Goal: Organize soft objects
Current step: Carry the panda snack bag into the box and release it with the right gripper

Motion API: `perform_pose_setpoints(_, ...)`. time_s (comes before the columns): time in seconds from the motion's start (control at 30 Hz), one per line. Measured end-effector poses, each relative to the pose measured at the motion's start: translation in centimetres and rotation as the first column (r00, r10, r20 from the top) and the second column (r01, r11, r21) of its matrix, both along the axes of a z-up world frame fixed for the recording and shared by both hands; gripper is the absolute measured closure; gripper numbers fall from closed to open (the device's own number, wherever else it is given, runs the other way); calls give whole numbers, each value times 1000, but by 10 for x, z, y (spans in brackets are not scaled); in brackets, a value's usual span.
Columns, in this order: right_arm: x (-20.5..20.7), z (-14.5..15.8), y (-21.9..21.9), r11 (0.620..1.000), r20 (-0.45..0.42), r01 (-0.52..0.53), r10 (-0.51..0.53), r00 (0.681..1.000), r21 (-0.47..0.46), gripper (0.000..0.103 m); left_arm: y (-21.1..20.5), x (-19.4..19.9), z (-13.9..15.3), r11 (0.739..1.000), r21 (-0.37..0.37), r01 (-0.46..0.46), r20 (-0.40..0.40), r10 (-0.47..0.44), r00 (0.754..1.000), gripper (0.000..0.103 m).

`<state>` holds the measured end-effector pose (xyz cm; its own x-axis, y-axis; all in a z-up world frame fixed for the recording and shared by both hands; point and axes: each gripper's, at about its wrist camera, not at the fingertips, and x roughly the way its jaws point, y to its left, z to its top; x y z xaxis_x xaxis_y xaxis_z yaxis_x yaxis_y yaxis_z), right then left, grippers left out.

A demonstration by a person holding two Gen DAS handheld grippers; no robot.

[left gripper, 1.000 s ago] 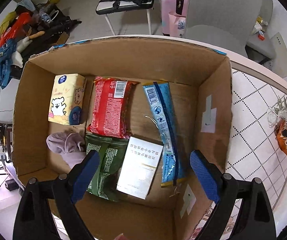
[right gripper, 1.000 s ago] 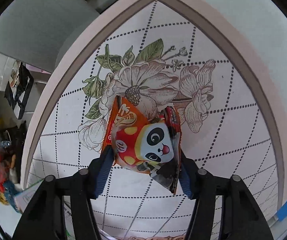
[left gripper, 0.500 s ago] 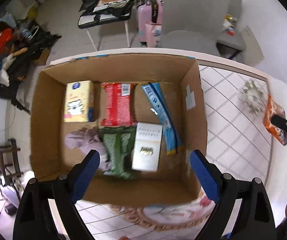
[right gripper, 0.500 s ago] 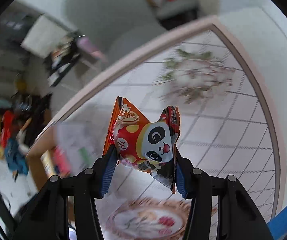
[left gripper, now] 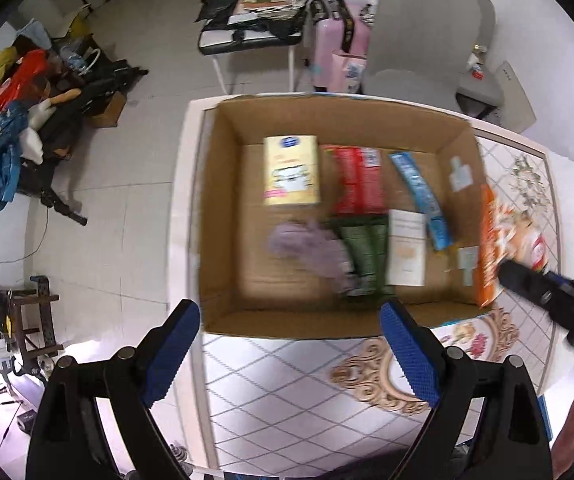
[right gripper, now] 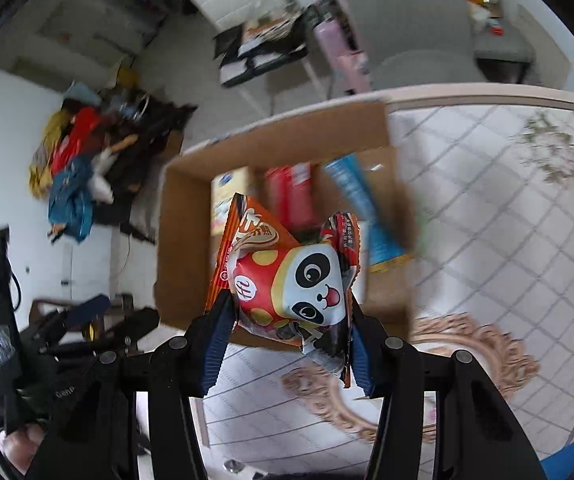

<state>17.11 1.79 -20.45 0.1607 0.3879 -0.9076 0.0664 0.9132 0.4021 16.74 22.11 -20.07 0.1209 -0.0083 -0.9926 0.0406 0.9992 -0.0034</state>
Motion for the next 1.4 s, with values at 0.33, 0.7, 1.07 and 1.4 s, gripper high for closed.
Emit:
perform_pose_setpoints(0.33,-1,-66,100,990,-111,-139,138,984,-2,49,63,0,-42,999,-14,-50,-58,49,997,11)
perform_pose_setpoints(0.7,10,-120,134,983,-193,-186,183,964,1,49,89,10,-84,998,-12,-58,-121,56,991,11)
perform_pose_setpoints(1.07,17,-131,139,977,-213,-214,211,954,10,40,97,11,-89,998,-36,-60,-140,55,989,10)
perform_pose_setpoints(1.4,5,-96,91,974,-139,-160,138,981,-160,27,75,4,-63,996,-66,-57,-96,50,994,10)
